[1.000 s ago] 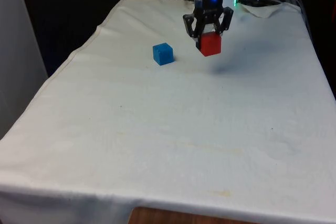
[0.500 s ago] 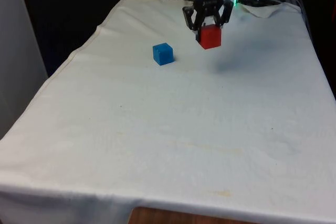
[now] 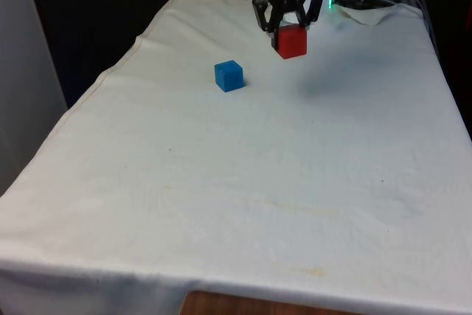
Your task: Stack the two cubes.
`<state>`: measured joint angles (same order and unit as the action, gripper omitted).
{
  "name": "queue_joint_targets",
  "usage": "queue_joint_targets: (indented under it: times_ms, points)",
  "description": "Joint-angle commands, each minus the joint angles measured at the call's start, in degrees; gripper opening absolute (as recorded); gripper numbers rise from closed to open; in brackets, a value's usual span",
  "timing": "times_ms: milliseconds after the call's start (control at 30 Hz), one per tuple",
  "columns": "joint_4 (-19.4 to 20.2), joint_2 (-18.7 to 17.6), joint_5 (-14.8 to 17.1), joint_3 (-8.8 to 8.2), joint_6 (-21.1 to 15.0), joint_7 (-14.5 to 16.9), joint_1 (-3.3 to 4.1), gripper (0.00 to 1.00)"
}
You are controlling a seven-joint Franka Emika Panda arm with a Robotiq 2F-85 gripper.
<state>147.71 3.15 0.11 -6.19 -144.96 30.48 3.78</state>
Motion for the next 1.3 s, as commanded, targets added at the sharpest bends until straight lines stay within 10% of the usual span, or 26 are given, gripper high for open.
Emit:
queue_joint_targets:
  times_ms: [0, 1267]
  points:
    - [0.46, 0.46, -0.29, -0.23, -0.06, 0.34, -0.23, 0.03]
    - [7.28, 4.87, 0.46, -13.24, -1.26, 13.18, -0.23, 0.03]
